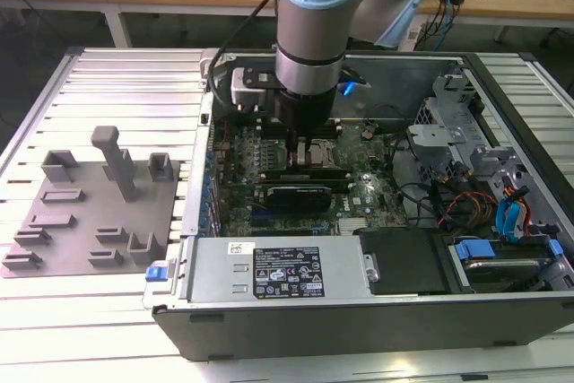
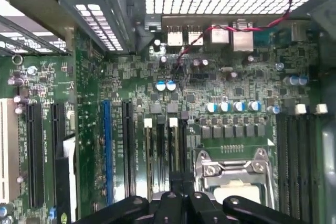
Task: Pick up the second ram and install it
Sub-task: 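Press down the second ram until it locks into place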
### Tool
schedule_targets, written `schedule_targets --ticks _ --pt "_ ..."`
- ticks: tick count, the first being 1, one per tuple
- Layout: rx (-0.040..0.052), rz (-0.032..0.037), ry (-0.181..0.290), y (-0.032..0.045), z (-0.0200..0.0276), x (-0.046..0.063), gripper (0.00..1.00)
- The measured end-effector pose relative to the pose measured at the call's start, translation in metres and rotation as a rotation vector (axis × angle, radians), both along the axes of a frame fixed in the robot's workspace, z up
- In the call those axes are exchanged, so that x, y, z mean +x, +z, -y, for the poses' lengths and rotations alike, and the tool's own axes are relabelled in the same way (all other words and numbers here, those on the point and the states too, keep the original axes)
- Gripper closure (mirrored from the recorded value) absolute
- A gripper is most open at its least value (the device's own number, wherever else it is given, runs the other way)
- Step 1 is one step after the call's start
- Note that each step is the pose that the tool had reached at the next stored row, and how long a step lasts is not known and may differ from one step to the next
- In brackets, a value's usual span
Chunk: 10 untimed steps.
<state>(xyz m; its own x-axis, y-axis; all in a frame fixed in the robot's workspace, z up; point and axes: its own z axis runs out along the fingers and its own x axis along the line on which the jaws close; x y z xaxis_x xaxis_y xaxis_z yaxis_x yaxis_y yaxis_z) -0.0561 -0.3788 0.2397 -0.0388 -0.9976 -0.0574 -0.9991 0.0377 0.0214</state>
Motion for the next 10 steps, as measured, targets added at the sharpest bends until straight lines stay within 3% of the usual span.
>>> schedule_targets --ticks 3,5,10 --pt "0.0000 -0.0001 0.000 0.0287 0.0001 0.000 0.92" --pt "-0.0001 -0.0001 0.000 0.0400 0.0000 0.000 0.92" --pt "0.0001 -0.0001 0.000 0.0417 0.0000 0.000 0.92"
